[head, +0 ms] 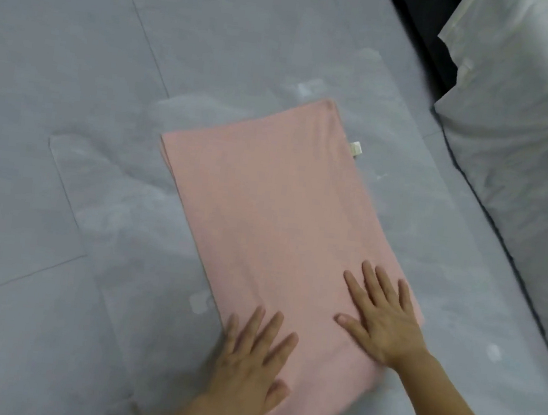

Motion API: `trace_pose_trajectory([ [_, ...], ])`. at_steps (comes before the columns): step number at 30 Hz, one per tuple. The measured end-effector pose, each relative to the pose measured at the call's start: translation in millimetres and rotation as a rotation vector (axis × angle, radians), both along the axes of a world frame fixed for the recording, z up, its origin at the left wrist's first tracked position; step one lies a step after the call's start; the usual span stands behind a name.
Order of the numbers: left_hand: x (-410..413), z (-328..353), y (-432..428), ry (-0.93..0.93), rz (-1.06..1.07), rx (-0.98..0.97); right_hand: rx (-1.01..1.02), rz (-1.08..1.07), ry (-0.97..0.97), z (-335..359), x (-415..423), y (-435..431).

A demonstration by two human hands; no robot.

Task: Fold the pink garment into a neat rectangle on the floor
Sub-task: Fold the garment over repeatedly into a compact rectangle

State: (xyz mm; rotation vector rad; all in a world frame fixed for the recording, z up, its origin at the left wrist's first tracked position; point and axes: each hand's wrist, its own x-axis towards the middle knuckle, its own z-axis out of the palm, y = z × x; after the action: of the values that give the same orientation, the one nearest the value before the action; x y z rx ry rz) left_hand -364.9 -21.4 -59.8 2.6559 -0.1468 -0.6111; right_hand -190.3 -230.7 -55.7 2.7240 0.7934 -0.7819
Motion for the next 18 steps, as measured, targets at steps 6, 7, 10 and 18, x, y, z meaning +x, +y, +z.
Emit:
trace_pose_trajectory([
  [6,-60,-3,-78,0.114,-0.01,0.001,0.002,0.201,0.068,15,-28,-74],
  [7,-61,-6,-83,0.107,0.017,0.016,-0.001,0.242,0.054,14,-26,-81],
  [10,-61,-12,-89,0.026,0.082,0.068,-0.002,0.271,0.002,6,-21,-87],
  [18,-58,-18,-83,-0.186,0.188,0.045,0.34,-0.385,0.045,-8,-11,-83],
])
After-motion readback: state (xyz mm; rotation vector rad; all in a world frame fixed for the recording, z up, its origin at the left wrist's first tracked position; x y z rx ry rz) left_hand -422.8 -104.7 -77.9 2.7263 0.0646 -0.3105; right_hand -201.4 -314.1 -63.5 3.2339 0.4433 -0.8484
